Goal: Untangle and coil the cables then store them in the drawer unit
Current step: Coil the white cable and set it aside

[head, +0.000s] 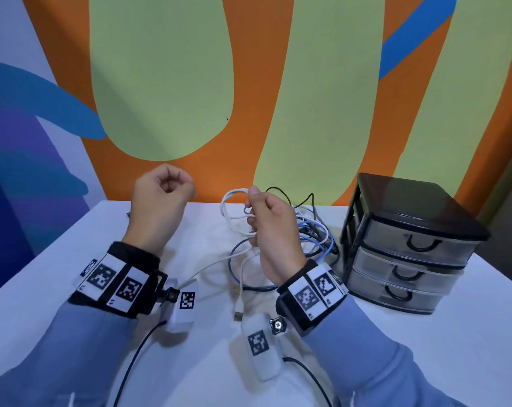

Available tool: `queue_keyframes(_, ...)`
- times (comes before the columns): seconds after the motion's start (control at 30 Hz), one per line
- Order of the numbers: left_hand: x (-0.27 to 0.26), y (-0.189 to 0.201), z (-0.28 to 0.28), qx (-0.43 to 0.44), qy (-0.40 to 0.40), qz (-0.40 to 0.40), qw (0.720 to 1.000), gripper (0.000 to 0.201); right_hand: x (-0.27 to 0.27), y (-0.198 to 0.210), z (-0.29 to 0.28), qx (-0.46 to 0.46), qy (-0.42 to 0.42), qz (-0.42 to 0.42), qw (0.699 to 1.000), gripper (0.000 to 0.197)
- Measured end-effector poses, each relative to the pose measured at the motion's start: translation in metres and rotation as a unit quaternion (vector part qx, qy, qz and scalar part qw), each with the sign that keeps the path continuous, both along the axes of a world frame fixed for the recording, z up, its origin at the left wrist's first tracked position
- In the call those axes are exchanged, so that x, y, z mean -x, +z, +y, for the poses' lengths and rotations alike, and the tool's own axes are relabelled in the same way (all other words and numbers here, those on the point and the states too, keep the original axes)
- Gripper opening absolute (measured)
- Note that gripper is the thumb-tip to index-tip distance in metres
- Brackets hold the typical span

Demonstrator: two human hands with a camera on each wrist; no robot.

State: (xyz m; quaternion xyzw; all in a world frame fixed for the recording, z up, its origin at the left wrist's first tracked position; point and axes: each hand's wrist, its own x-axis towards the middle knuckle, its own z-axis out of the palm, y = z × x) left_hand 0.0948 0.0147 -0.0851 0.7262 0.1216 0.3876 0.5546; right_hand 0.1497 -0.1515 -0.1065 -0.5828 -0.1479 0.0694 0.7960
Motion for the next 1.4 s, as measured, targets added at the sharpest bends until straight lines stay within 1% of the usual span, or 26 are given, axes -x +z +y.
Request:
queue_keyframes(0.03, 0.000, 0.000, 0.000, 0.015, -0.002, -0.002, 1.000, 0.027, -0.003, 0.000, -0.001, -0.031, 0.008, 0.035, 0.999, 0.030)
queue_keyframes(0.07, 0.000, 0.002, 0.000, 0.034, -0.006, -0.010, 0.999, 0.028, -0.006, 0.002, -0.003, -0.090, 0.036, 0.093, 0.991, 0.030)
queue_keyframes(0.1, 0.000, 0.002, -0.001, 0.045, -0.001, -0.021, 0.999, 0.028, -0.010, 0.005, -0.005, -0.163, 0.072, 0.157, 0.971, 0.031)
queue_keyframes(0.17, -0.001, 0.000, -0.002, 0.008, 0.025, -0.044, 0.999, 0.026, -0.014, 0.009, -0.008, -0.263, 0.121, 0.233, 0.929, 0.035)
queue_keyframes(0.2, -0.001, -0.002, -0.004, -0.029, 0.033, -0.048, 0.998, 0.024, -0.014, 0.010, -0.009, -0.277, 0.129, 0.238, 0.922, 0.036)
queue_keyframes(0.23, -0.002, -0.004, -0.006, -0.068, 0.037, -0.041, 0.996, 0.022, -0.012, 0.010, -0.009, -0.275, 0.131, 0.229, 0.925, 0.035)
queue_keyframes(0.3, -0.003, -0.008, -0.013, -0.140, 0.045, -0.009, 0.989, 0.023, -0.005, 0.010, -0.007, -0.218, 0.119, 0.169, 0.954, 0.029)
queue_keyframes(0.37, -0.002, -0.008, -0.016, -0.158, 0.045, -0.004, 0.986, 0.024, 0.007, 0.009, -0.002, -0.125, 0.100, 0.088, 0.983, 0.027)
queue_keyframes(0.43, -0.003, -0.009, -0.014, -0.150, 0.056, -0.017, 0.987, 0.022, 0.015, 0.006, 0.006, -0.110, 0.131, 0.079, 0.982, 0.027)
queue_keyframes(0.5, -0.004, -0.009, -0.011, -0.138, 0.069, -0.022, 0.988, 0.020, 0.022, 0.002, 0.011, -0.170, 0.217, 0.133, 0.952, 0.026)
queue_keyframes(0.6, -0.005, -0.010, -0.011, -0.130, 0.078, -0.014, 0.988, 0.019, 0.020, 0.001, 0.010, -0.285, 0.332, 0.199, 0.877, 0.025)
queue_keyframes(0.63, -0.005, -0.010, -0.010, -0.130, 0.082, -0.009, 0.988, 0.020, 0.015, 0.002, 0.009, -0.316, 0.338, 0.213, 0.861, 0.026)
queue_keyframes(0.67, -0.005, -0.011, -0.008, -0.128, 0.085, -0.008, 0.988, 0.020, 0.009, 0.004, 0.005, -0.333, 0.321, 0.221, 0.859, 0.027)
queue_keyframes(0.7, -0.005, -0.011, -0.006, -0.123, 0.084, -0.011, 0.989, 0.019, 0.001, 0.005, 0.001, -0.322, 0.273, 0.211, 0.882, 0.027)
queue_keyframes(0.73, -0.006, -0.011, -0.003, -0.111, 0.077, -0.018, 0.991, 0.017, -0.007, 0.005, -0.004, -0.276, 0.197, 0.174, 0.925, 0.027)
queue_keyframes(0.77, -0.006, -0.010, -0.001, -0.098, 0.064, -0.027, 0.993, 0.016, -0.015, 0.004, -0.009, -0.198, 0.107, 0.114, 0.968, 0.026)
queue_keyframes(0.8, -0.005, -0.009, 0.000, -0.090, 0.043, -0.038, 0.994, 0.014, -0.021, 0.001, -0.014, -0.108, 0.025, 0.043, 0.993, 0.027)
queue_keyframes(0.83, -0.004, -0.008, -0.002, -0.093, 0.019, -0.051, 0.994, 0.011, -0.026, -0.001, -0.016, -0.027, -0.032, -0.023, 0.999, 0.028)
queue_keyframes(0.9, -0.001, -0.004, -0.010, -0.131, -0.031, -0.075, 0.988, 0.004, -0.030, -0.007, -0.017, 0.066, -0.080, -0.115, 0.988, 0.030)
queue_keyframes(1.0, 0.006, -0.001, -0.025, -0.238, -0.091, -0.083, 0.964, 0.008, -0.022, -0.008, -0.013, 0.096, -0.059, -0.171, 0.979, 0.028)
queue_keyframes(1.07, 0.005, -0.005, -0.029, -0.302, -0.104, -0.032, 0.947, 0.013, -0.015, -0.005, -0.011, 0.077, -0.016, -0.169, 0.982, 0.024)
queue_keyframes(1.13, 0.004, -0.009, -0.029, -0.328, -0.113, 0.022, 0.938, 0.010, -0.011, -0.003, -0.010, 0.060, 0.020, -0.155, 0.986, 0.023)
queue_keyframes(1.2, 0.003, -0.011, -0.027, -0.325, -0.131, 0.040, 0.936, 0.006, -0.010, -0.004, -0.009, 0.065, 0.034, -0.140, 0.987, 0.026)
queue_keyframes(1.27, 0.003, -0.011, -0.027, -0.308, -0.146, 0.023, 0.940, 0.007, -0.012, -0.005, -0.009, 0.075, 0.034, -0.123, 0.989, 0.029)
queue_keyframes(1.3, 0.003, -0.010, -0.027, -0.277, -0.152, 0.006, 0.949, 0.008, -0.013, -0.005, -0.009, 0.076, 0.036, -0.107, 0.991, 0.030)
queue_keyframes(1.4, 0.002, -0.004, -0.027, -0.130, -0.156, -0.065, 0.977, 0.008, -0.016, -0.005, -0.007, 0.052, 0.069, -0.041, 0.995, 0.032)
